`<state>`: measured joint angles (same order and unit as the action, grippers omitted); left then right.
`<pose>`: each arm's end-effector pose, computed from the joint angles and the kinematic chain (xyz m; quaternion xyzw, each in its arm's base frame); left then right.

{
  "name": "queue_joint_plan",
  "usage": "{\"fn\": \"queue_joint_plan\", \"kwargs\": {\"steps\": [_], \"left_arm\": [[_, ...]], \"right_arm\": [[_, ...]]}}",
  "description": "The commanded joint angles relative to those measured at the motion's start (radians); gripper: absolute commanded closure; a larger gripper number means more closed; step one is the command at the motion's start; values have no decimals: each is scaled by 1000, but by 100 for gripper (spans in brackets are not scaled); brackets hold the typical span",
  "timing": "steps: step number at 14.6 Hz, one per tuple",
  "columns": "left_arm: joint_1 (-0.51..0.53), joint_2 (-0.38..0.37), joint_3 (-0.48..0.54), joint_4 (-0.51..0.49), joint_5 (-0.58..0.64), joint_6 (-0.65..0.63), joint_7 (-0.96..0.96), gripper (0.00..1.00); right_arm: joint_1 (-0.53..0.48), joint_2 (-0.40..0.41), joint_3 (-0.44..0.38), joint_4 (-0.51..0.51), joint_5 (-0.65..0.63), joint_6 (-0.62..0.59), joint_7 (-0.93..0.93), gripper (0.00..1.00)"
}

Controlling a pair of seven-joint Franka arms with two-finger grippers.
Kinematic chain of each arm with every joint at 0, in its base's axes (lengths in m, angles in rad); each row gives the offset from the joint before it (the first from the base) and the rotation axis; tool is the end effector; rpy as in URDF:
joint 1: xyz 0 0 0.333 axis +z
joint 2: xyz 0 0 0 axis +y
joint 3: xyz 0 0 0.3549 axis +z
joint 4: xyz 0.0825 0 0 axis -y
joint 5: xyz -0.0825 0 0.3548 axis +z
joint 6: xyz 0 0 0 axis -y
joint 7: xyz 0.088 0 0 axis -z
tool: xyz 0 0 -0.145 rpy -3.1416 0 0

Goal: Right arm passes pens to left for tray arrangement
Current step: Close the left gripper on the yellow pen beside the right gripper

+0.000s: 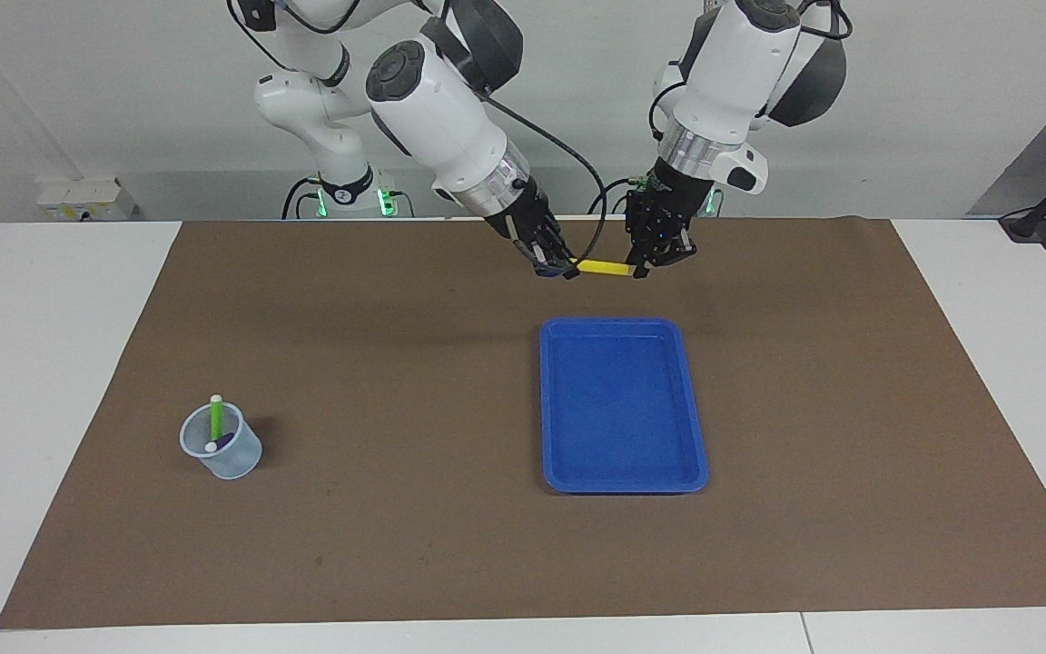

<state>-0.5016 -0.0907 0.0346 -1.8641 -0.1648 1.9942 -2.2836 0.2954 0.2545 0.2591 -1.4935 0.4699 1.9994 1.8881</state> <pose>0.4683 -0.2530 0.5824 0.5891 0.7966 -0.0570 0.1232 0.5445 0.3636 0.5736 -0.7043 0.6515 0.1950 0.2037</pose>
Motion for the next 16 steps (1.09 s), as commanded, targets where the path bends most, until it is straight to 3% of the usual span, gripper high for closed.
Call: {"fn": "queue_joint_plan", "kwargs": {"steps": [1,4,6,16], "left_arm": [[-5,-23,1,-12,30,-29,-13,52],[-6,-24,2,-17,30,-28,-11,31],[-6,-24,1,-17,30,-28,-13,26],[-14,-46,1,-69,30,40,-33,26]], "right_arm": [[-7,-11,3,-8,19,15,11,100],[-7,-11,3,-8,19,15,9,100],[-9,-11,3,-8,18,15,9,100],[-9,-12,3,-10,18,15,9,100]]}}
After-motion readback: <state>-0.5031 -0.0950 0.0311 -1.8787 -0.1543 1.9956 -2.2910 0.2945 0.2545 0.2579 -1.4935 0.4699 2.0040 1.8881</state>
